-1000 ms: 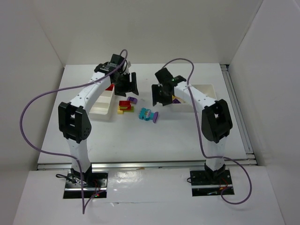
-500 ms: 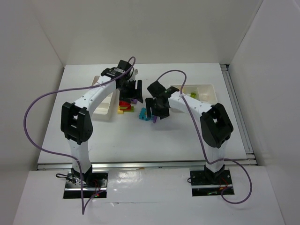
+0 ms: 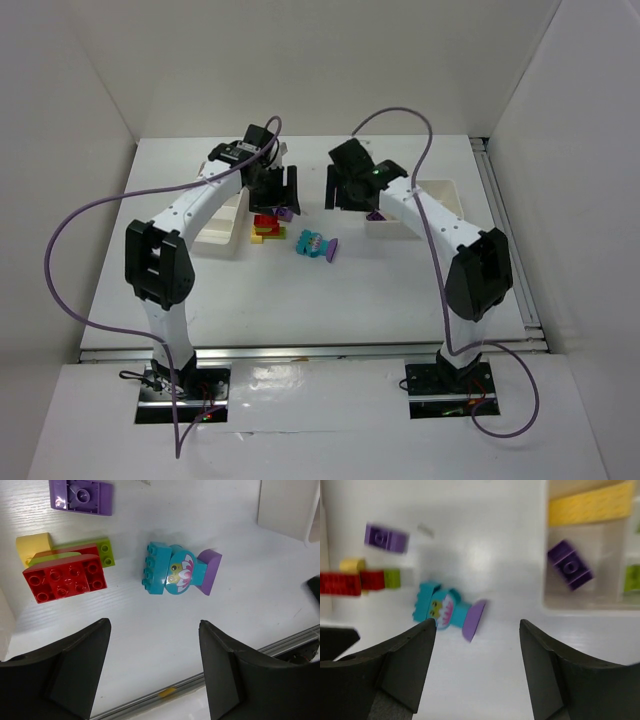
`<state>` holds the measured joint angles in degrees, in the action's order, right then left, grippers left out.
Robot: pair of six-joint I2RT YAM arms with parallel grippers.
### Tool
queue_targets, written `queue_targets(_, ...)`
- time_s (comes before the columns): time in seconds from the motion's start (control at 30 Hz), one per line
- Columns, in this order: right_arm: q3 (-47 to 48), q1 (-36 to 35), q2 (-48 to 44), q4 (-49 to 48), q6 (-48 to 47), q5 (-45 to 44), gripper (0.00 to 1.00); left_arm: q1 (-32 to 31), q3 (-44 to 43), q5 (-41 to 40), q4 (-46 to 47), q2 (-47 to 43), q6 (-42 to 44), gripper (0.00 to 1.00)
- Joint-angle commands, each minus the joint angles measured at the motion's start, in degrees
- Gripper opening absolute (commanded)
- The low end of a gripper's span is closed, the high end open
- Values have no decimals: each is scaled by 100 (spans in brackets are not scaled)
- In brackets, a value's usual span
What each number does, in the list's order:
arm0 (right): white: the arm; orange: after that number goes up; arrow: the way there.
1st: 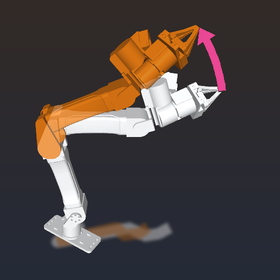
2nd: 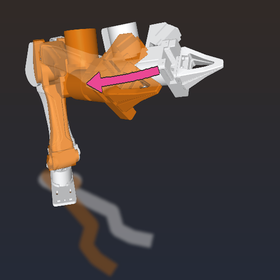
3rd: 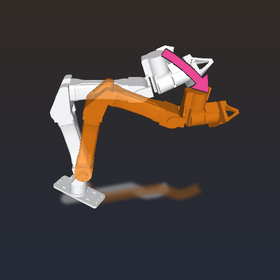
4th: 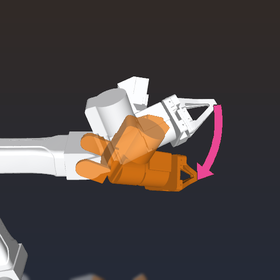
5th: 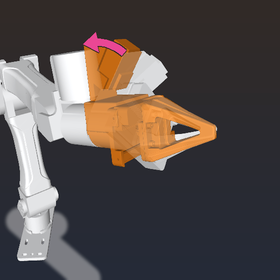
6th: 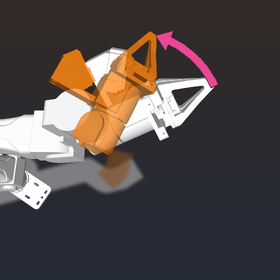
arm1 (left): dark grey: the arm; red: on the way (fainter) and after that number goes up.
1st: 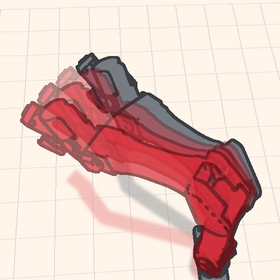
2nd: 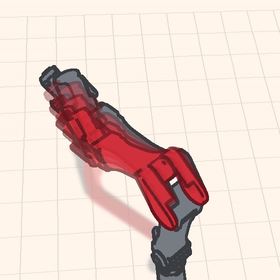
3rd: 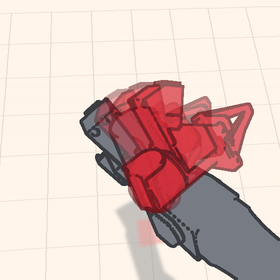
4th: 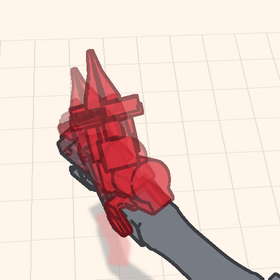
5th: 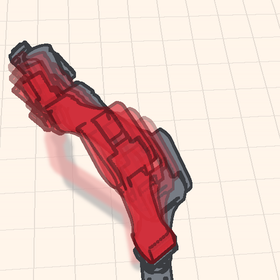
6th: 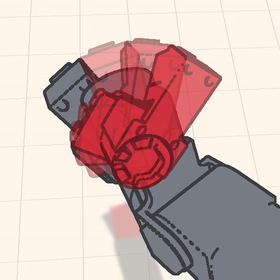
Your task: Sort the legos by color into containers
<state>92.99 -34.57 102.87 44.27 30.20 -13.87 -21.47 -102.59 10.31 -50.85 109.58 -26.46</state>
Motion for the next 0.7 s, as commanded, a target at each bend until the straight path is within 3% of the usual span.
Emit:
queue_targets(0.0, 430, 362, -30, 328, 30, -731, 75, 64, -69, 15, 40, -209, -105, 82)
queue_targets(0.17, 545, 889, 549, 258, 30, -152, 80, 117, -69, 15, 40, -24, -158, 82)
queue_targets(0.4, 282, 890, 910, 249, -269, 561, 80, 170, -253, 121, 40, 248, -158, 82)
queue_targets(0.67, -825, 952, -195, 1012, -400, 500, 80, 223, -367, 226, 40, 424, -158, 82)
